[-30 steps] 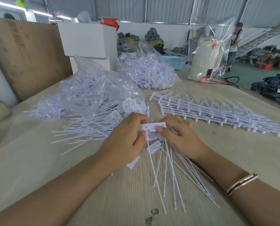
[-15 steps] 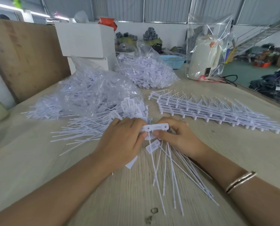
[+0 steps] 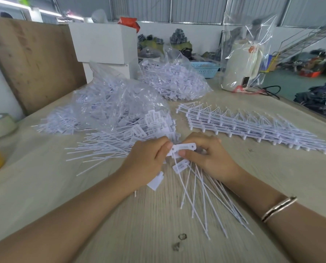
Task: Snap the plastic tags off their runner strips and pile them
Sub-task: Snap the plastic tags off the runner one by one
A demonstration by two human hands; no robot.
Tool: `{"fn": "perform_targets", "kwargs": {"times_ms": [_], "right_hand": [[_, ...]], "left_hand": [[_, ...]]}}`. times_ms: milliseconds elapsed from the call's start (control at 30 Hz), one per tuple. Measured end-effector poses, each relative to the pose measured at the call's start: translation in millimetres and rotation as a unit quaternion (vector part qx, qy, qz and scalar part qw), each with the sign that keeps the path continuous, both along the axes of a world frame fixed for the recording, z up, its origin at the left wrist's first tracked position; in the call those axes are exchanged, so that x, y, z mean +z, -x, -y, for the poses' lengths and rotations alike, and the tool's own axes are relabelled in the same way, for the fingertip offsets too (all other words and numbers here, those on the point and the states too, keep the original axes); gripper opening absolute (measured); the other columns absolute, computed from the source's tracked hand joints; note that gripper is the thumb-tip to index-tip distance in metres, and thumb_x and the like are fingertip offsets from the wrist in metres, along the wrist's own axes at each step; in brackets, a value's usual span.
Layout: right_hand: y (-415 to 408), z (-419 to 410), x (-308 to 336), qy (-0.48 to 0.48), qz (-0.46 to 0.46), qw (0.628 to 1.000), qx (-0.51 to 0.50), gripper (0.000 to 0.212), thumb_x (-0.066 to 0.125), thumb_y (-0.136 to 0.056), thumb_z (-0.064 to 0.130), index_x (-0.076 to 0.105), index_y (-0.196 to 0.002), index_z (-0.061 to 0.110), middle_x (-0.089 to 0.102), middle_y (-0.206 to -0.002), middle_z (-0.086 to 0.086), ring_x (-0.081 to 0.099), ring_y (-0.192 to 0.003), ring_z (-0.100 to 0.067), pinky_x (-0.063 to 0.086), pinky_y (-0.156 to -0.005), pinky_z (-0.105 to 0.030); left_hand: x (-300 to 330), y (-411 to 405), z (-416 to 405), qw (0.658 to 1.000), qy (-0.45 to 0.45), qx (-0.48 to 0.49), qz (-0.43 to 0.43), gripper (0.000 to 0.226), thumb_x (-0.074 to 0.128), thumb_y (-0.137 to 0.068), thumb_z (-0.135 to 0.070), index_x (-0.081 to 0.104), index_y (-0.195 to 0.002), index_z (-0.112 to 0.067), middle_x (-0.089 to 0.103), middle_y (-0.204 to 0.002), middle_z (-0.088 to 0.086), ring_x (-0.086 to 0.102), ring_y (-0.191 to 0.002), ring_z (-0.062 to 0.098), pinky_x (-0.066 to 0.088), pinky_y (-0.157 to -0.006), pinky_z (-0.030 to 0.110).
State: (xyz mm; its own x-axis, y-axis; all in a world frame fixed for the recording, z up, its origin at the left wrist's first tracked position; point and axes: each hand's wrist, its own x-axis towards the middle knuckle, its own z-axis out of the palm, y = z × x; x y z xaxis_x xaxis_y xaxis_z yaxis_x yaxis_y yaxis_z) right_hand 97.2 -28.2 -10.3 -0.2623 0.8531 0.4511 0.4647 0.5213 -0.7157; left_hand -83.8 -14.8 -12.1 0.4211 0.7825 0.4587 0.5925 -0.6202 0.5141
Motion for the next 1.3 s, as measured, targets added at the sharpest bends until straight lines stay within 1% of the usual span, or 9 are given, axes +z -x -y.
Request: {"fn": "perform_targets", "kwargs": {"times_ms": [100,300,467,600,767,900,1000,1100,1300], "right_hand": [[0,2,0,-0.084,0.014,0.996,-0.029,0.015,0.068,-0.084,0.022,0.066,-0.079,0.035,0.064,-0.075,0.007,0.056,-0.080,-0.014,0.034,-0.083,-0.063],[1,5,-2,-0.176,0.014,0.981,-0.080,0.011,0.062,-0.084,0.030,0.073,-0.087,0.032,0.070,-0.077,0.014,0.056,-0.080,0.001,0.021,-0.081,-0.036],[-1,1,1,-0.073,-0.114,0.991,0.002,0.010,0.065,-0.079,0.022,0.073,-0.077,0.027,0.070,-0.072,0.008,0.064,-0.075,-0.011,0.039,-0.084,-0.047],[-6,0,2,0.061,-0.221,0.965,0.126,0.014,0.061,-0.080,0.009,0.075,-0.077,0.008,0.073,-0.076,-0.004,0.069,-0.075,-0.018,0.051,-0.074,-0.025],[-31,-5,10,0.080,-0.328,0.939,0.072,0.012,0.065,-0.073,0.021,0.076,-0.075,0.016,0.074,-0.078,-0.004,0.069,-0.081,-0.016,0.050,-0.075,-0.017],[-29,-6,0,0.125,-0.123,0.984,-0.014,0.017,0.064,-0.087,0.029,0.074,-0.097,0.020,0.071,-0.097,-0.001,0.066,-0.093,-0.016,0.048,-0.083,-0.032],[-19,-17,-5,0.031,0.173,0.978,-0.116,0.043,0.057,-0.091,0.034,0.053,-0.132,0.024,0.058,-0.116,0.009,0.054,-0.112,-0.015,0.034,-0.103,-0.041],[-20,-16,-1,0.020,0.137,0.971,-0.197,0.052,0.050,-0.094,0.036,0.037,-0.143,0.024,0.055,-0.121,0.005,0.052,-0.110,-0.017,0.036,-0.100,-0.045],[-54,0,29,0.101,0.159,0.929,-0.317,0.044,0.044,-0.093,0.044,0.068,-0.073,0.012,0.064,-0.062,-0.004,0.060,-0.063,-0.023,0.043,-0.061,-0.030]], "left_hand": [[1,-2,1,0.996,0.055,-0.008,0.074,0.036,0.039,-0.099,-0.026,0.041,-0.063,-0.026,0.043,-0.054,-0.008,0.041,-0.048,0.004,0.030,-0.049,0.017],[2,-8,3,0.978,0.127,-0.009,0.164,0.035,0.037,-0.099,-0.031,0.052,-0.069,-0.021,0.050,-0.054,-0.015,0.044,-0.052,-0.002,0.033,-0.053,0.016],[4,-8,4,0.986,0.091,-0.027,0.139,0.036,0.036,-0.097,-0.036,0.049,-0.072,-0.014,0.050,-0.064,0.002,0.045,-0.060,0.008,0.036,-0.059,0.026],[6,-6,6,0.984,0.101,-0.073,0.128,0.038,0.031,-0.084,-0.051,0.046,-0.069,-0.019,0.044,-0.055,-0.015,0.041,-0.054,0.000,0.032,-0.056,0.016],[13,11,-7,0.975,0.118,-0.055,0.180,0.036,0.035,-0.084,-0.051,0.048,-0.069,-0.021,0.045,-0.056,-0.016,0.045,-0.056,-0.001,0.039,-0.064,0.018],[10,15,-20,0.995,-0.101,-0.004,0.019,0.039,0.045,-0.091,-0.038,0.062,-0.074,-0.006,0.039,-0.046,-0.011,0.045,-0.045,0.005,0.031,-0.052,0.014],[10,8,-18,0.989,-0.131,0.053,-0.037,0.042,0.052,-0.087,-0.045,0.068,-0.091,-0.007,0.061,-0.060,-0.001,0.058,-0.057,0.013,0.040,-0.071,0.030],[8,0,-8,0.979,-0.140,0.119,-0.091,0.061,0.039,-0.084,-0.059,0.054,-0.126,-0.017,0.065,-0.091,0.001,0.061,-0.085,0.020,0.031,-0.086,0.034],[18,12,7,0.952,-0.257,0.113,-0.125,0.049,0.027,-0.094,-0.045,0.039,-0.053,-0.022,0.038,-0.051,-0.008,0.042,-0.048,0.016,0.035,-0.068,0.033]]}}
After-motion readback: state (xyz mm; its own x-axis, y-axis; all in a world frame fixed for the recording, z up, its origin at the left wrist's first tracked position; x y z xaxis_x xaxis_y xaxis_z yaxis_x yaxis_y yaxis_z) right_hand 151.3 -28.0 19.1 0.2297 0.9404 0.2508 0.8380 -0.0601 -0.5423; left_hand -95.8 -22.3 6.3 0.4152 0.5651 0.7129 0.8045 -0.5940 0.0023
